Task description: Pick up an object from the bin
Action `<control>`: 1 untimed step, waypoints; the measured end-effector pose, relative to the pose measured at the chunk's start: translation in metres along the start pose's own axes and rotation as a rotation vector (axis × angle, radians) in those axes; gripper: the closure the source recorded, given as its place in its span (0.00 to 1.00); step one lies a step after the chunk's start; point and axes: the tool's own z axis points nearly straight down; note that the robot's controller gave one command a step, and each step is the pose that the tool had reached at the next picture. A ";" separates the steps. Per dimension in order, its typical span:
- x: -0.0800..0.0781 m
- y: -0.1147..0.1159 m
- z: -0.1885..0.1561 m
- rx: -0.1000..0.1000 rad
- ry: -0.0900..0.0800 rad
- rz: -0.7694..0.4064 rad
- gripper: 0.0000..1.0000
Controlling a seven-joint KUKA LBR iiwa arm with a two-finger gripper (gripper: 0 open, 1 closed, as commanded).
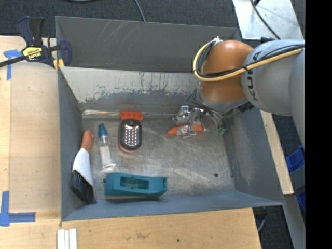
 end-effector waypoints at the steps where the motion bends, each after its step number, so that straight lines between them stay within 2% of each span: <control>1: 0.000 0.000 0.000 0.000 0.000 -0.001 1.00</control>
Offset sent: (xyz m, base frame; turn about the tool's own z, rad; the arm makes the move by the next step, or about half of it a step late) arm -0.0165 -0.0018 0.2207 -0.1600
